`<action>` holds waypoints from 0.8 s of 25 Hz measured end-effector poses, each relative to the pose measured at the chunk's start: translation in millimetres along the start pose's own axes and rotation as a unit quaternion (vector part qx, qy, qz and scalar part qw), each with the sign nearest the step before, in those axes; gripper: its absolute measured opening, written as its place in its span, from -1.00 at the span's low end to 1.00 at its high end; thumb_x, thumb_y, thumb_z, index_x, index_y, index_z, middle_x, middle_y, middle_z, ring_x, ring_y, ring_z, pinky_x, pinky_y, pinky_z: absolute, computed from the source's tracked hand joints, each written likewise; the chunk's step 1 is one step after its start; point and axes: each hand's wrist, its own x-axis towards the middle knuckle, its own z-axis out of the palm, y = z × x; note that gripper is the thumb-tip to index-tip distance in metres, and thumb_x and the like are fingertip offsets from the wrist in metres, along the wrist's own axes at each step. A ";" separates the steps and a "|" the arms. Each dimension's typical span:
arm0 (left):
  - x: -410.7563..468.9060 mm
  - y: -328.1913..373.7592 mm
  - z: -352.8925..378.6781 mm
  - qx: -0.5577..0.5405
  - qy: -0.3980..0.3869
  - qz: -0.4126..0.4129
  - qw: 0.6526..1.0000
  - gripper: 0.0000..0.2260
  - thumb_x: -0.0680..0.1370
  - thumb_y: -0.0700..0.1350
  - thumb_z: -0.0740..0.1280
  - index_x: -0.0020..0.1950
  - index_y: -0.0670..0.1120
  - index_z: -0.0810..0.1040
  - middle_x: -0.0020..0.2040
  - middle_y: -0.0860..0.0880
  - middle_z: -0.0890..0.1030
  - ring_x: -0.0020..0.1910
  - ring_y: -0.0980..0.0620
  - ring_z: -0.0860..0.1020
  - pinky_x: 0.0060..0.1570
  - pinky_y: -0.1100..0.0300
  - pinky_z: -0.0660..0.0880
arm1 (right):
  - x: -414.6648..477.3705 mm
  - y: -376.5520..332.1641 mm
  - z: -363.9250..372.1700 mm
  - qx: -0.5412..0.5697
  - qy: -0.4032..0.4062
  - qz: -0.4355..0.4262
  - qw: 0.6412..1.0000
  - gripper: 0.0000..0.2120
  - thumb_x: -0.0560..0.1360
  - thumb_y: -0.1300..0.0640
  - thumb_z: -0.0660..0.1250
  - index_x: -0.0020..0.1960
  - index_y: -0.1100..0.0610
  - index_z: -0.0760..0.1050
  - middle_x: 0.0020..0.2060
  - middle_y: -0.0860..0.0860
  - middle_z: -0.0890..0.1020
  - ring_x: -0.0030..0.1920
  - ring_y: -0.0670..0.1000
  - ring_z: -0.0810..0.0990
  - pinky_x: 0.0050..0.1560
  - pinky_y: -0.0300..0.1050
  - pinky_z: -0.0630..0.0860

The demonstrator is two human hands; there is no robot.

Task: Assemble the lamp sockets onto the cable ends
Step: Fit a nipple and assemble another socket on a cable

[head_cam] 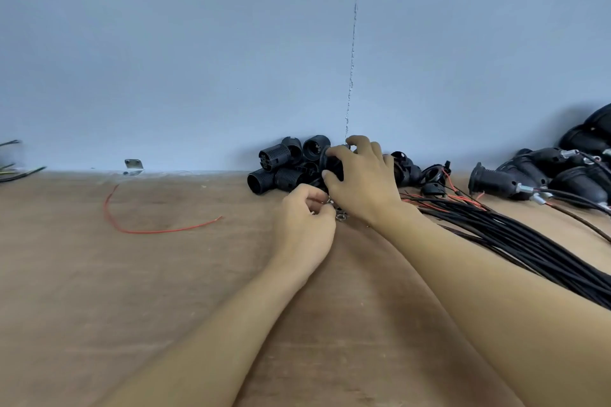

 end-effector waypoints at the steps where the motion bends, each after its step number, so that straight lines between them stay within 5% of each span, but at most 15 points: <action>1: 0.8 1.0 -1.3 -0.006 0.008 -0.010 1.000 -0.87 0.56 -0.22 0.37 -0.04 0.03 0.59 -0.21 0.09 0.59 -0.35 0.33 0.51 -0.35 0.47 0.38 | 1.9 -2.2 0.7 0.003 0.000 0.006 1.000 -0.63 0.54 -0.02 0.28 0.33 -0.05 0.49 0.43 0.09 0.36 0.42 0.14 0.29 0.36 0.11 0.19; 6: 5.4 3.3 -6.5 -0.039 0.035 -0.057 0.997 -0.85 0.55 -0.22 0.36 -0.02 0.04 0.53 -0.14 0.02 0.62 -0.18 -0.04 0.61 -0.20 0.10 0.50 | 16.7 -12.9 2.4 -0.014 -0.016 0.015 1.000 -0.54 0.57 -0.06 0.24 0.45 -0.01 0.36 0.40 0.10 0.38 0.39 0.19 0.30 0.33 0.13 0.22; 12: 8.8 -1.2 -7.7 -0.032 0.026 -0.043 0.998 -0.82 0.53 -0.24 0.36 -0.04 0.05 0.52 -0.13 0.02 0.62 -0.18 -0.10 0.62 -0.12 -0.06 0.57 | 25.1 -5.1 -0.8 0.031 -0.056 0.025 0.998 -0.52 0.58 0.00 0.26 0.47 0.05 0.32 0.29 0.14 0.49 0.31 0.21 0.43 0.29 0.12 0.31; 16: 8.9 -3.9 -6.0 -0.009 0.014 -0.032 0.999 -0.80 0.52 -0.25 0.39 -0.05 0.07 0.53 -0.13 0.07 0.61 -0.17 -0.06 0.62 -0.12 0.03 0.56 | 14.5 11.7 -14.7 0.134 -0.067 -0.026 0.988 -0.52 0.62 0.01 0.24 0.52 0.03 0.30 0.39 0.07 0.43 0.31 0.08 0.45 0.30 -0.02 0.36; 20: 9.2 -5.7 -7.8 0.122 -0.013 0.070 0.990 -0.79 0.50 -0.29 0.41 -0.06 0.03 0.56 -0.02 0.05 0.58 -0.18 0.12 0.49 -0.17 0.43 0.36 | 5.0 39.6 -32.9 0.118 0.007 0.031 0.993 -0.70 0.60 0.18 0.17 0.28 0.07 0.52 0.20 0.08 0.55 0.18 0.11 0.53 0.15 0.01 0.48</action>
